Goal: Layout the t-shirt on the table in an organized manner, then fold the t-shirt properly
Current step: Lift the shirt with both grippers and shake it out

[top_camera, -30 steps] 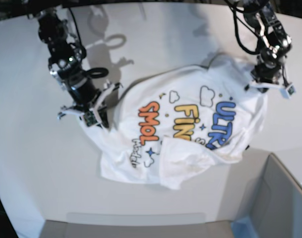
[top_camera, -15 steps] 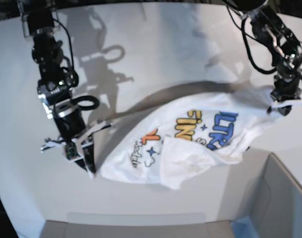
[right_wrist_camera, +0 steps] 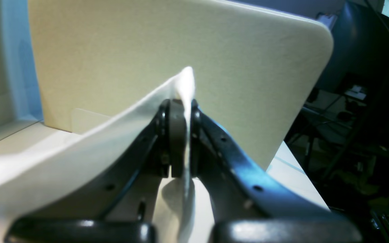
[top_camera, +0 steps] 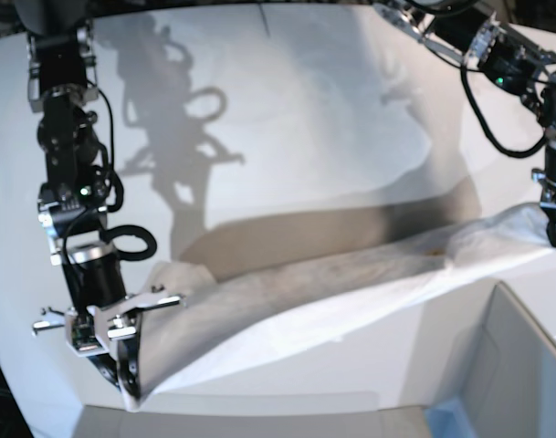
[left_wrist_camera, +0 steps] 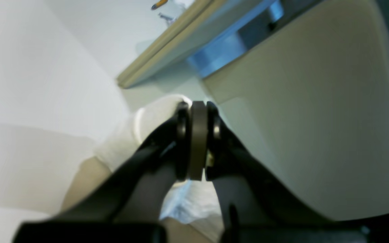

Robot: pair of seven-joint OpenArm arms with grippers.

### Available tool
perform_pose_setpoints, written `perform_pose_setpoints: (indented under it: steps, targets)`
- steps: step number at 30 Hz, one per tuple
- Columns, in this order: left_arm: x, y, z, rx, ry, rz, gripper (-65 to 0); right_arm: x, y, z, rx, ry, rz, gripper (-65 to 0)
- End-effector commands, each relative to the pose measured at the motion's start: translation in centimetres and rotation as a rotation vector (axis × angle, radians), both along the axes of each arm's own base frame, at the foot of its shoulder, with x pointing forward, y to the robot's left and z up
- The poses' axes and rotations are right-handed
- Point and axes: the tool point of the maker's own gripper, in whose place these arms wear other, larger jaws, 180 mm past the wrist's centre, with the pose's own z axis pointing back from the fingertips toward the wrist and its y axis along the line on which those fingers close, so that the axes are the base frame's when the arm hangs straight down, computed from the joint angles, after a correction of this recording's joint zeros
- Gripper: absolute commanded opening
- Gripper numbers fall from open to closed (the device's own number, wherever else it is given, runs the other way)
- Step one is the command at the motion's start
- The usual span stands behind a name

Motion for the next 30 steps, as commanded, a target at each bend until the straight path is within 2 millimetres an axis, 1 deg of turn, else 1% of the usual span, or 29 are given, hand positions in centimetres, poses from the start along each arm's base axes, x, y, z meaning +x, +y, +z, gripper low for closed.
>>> perform_pose_setpoints:
  steps: [1, 3, 6, 10, 15, 18, 20, 21, 24, 25, 28, 30]
  targets:
    - [-0.1, 0.4, 1.7, 0.021, -0.053, 0.008, -65.0, -0.3, -0.3, 2.1, -0.003, -0.072, -0.007, -65.0]
    - [-0.4, 0.6, 1.5, 0.016, -0.053, 0.014, -65.0, -0.3, -0.3, 2.0, -0.003, -0.07, -0.007, -65.0]
    - [-1.0, 0.7, 0.6, 0.014, -0.023, 0.016, -65.0, -0.3, -0.3, 2.0, -0.003, -0.069, -0.007, -65.0]
    - [-1.1, 0.6, 0.4, 0.014, -0.017, 0.013, -65.0, -0.3, -0.3, 2.0, -0.003, -0.069, -0.007, -65.0]
    - [-1.1, 0.6, 0.4, 0.014, -0.017, 0.012, -65.0, -0.2, -0.4, 2.6, -0.004, -0.084, -0.008, -65.0]
    - [-1.0, 0.3, 0.2, 0.008, -0.009, 0.002, -65.0, -0.1, -0.5, 2.1, -0.006, -0.066, -0.012, -65.0]
    - [-0.9, -0.7, -0.6, -0.015, 0.028, -0.05, -65.0, -0.2, -0.3, 0.9, -0.011, -0.036, -0.006, -65.0]
    - [-1.1, -1.3, -1.3, -0.028, 0.059, -0.081, -65.0, -0.3, -0.3, -0.1, -0.014, -0.012, -0.005, -65.0]
    - [-1.9, -2.7, -3.4, -0.064, 0.155, -0.157, -65.0, -0.7, -0.5, -3.7, -0.022, 0.104, -0.017, -65.0]
    - [-2.0, -3.0, -3.8, -0.075, 0.173, -0.173, -65.0, -0.8, -0.5, -4.6, -0.025, 0.138, -0.02, -65.0]
    - [-2.1, -3.7, -5.2, -0.121, 0.216, -0.218, -65.0, -1.1, -0.8, -8.0, -0.036, 0.255, -0.037, -65.0]
    - [-1.5, -4.5, -6.2, -0.163, 0.241, -0.259, -65.0, -0.9, -0.9, -10.3, -0.068, 0.347, -0.032, -65.0]
